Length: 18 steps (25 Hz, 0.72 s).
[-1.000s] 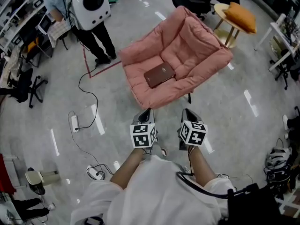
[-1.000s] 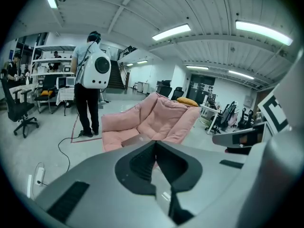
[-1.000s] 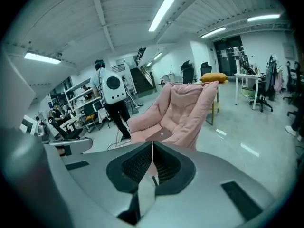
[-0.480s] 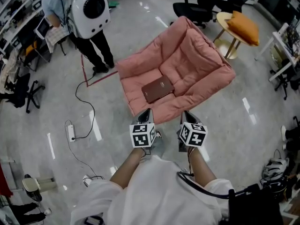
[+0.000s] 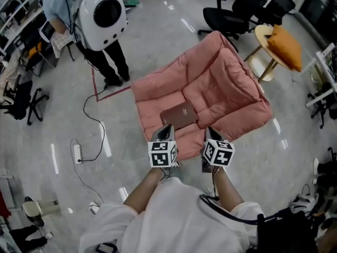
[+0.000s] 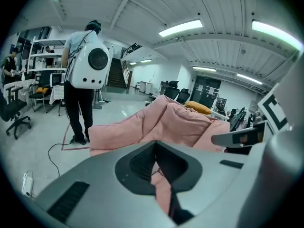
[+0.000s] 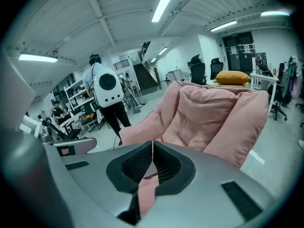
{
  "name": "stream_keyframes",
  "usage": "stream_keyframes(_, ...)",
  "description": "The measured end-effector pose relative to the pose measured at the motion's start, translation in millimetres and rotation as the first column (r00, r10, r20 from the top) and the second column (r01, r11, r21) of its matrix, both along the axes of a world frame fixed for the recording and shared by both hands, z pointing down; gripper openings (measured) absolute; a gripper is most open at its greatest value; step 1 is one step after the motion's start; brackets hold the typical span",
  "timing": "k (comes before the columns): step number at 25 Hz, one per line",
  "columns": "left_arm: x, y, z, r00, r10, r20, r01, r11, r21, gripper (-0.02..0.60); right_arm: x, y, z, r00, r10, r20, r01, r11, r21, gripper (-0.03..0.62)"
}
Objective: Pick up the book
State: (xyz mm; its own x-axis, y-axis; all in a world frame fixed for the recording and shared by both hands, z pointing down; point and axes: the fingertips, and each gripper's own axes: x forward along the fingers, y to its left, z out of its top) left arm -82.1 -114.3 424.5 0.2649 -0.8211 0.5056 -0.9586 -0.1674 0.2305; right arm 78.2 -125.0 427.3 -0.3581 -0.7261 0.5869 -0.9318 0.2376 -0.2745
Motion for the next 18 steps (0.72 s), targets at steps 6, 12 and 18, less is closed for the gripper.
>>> stream_keyframes(6,4.3,-28.0,26.0,0.999,0.031,0.021,-0.029,0.997,-0.077,0.008,3.4,-22.9,23.8,0.998,0.034,0.043,-0.031,0.997,-0.076,0.031)
stream_keyframes(12,20.0,-41.7,63.0,0.999,0.031,0.019,-0.028,0.986,-0.166,0.008,13.4,-48.8,64.7,0.997,0.023,0.078,-0.009,0.986,-0.166,0.031)
stream_keyframes(18,31.3,-51.6,112.9,0.998,0.064,0.004,-0.06,0.961,-0.268,0.008,9.9,-73.6,95.2,0.995,0.004,0.102,0.019,0.976,-0.217,0.031)
